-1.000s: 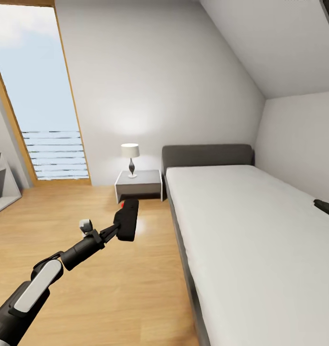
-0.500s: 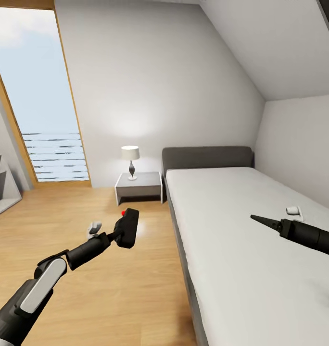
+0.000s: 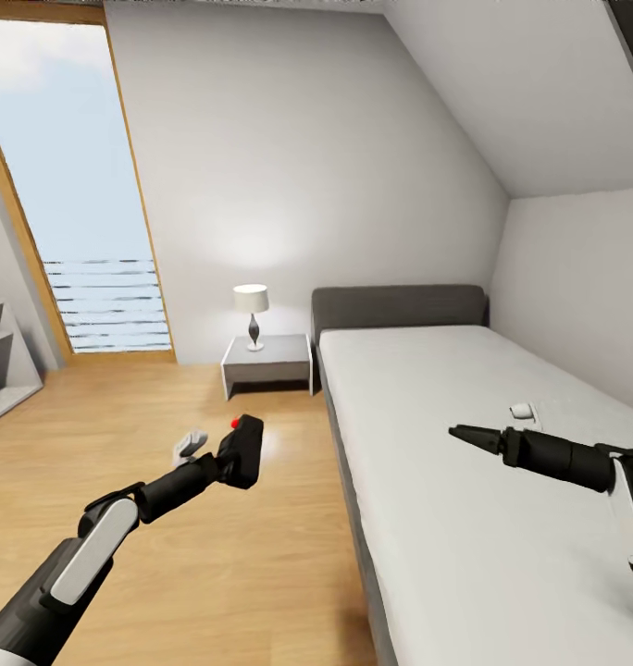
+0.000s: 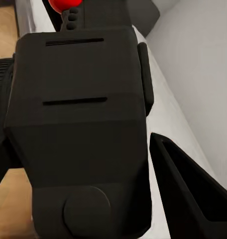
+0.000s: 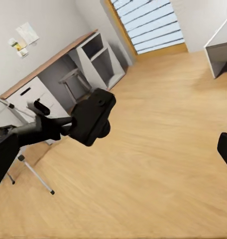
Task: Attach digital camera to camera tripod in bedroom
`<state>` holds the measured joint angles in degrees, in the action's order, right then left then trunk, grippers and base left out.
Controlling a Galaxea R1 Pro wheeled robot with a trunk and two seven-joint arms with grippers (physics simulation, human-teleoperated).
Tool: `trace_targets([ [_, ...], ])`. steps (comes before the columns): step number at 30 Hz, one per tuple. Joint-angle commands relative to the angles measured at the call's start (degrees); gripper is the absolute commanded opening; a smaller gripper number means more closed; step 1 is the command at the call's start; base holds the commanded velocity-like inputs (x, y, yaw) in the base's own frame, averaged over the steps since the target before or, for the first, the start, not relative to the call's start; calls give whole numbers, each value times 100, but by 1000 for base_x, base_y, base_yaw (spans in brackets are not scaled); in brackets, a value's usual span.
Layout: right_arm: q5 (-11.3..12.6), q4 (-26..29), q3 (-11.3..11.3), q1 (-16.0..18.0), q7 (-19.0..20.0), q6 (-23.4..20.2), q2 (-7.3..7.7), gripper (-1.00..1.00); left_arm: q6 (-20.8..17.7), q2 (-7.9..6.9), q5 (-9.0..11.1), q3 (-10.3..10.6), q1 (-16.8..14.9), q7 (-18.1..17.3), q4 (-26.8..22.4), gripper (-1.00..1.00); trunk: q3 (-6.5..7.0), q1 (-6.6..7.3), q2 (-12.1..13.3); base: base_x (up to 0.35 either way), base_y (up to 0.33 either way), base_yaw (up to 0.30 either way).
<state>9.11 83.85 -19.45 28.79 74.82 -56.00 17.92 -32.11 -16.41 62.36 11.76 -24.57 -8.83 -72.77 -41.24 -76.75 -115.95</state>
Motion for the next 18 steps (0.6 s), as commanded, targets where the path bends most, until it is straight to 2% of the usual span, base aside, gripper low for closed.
trace_targets([
  [1,-18,-3,106,4,-80,6,-15,100,-15,11,37,50,-4,279,-36,-100,13,24,39,0,0,0],
  [7,-127,-16,405,4,-491,99,-83,100,-19,102,62,128,-4,832,-218,-100,120,155,279,0,0,0],
  [9,-164,-20,580,4,-781,148,-229,100,-21,139,70,147,-4,961,-295,-100,156,199,359,0,0,0],
  [13,-189,-18,686,4,-1066,191,-390,100,-24,156,73,155,-4,1021,-328,-100,228,287,520,0,0,0],
  [18,-206,-17,739,4,-1451,209,-478,100,-23,163,76,159,-4,1046,-341,-100,318,397,720,0,0,0],
])
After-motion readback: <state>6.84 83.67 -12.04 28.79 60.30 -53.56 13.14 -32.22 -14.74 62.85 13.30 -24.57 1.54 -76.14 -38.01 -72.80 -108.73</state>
